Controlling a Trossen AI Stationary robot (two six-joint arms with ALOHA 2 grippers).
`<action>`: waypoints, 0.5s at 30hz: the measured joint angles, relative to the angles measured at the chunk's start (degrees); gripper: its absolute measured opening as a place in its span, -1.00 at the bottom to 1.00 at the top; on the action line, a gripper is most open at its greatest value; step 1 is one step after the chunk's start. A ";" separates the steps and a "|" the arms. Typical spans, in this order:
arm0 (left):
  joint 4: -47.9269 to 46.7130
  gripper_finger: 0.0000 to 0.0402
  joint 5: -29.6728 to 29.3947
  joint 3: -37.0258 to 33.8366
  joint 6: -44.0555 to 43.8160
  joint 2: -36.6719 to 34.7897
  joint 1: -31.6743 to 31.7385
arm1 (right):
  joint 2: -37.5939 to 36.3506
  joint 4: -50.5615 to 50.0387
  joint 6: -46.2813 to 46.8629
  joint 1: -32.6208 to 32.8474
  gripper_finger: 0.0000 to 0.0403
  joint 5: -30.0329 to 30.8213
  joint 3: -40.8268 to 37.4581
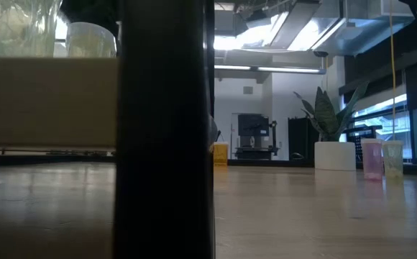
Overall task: Pick and place medicine bottles onto shelf by color
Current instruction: Put the top orange pill bottle on the shelf aligned with the other orange pill bottle
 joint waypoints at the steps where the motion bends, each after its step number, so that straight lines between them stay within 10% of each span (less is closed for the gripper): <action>1: 0.44 0.32 0.35 0.00 1.64 0.00 1.49 | 0.00 -0.31 0.13 -0.43 -0.02 1.64 0.00; 7: 5.00 0.32 12.10 0.00 10.48 0.00 12.11 | 0.00 -1.96 5.88 -4.56 -0.02 14.08 0.02; 15: 15.51 0.32 20.86 0.00 21.60 2.06 20.46 | 0.00 -7.09 5.03 -10.69 -0.02 14.70 0.02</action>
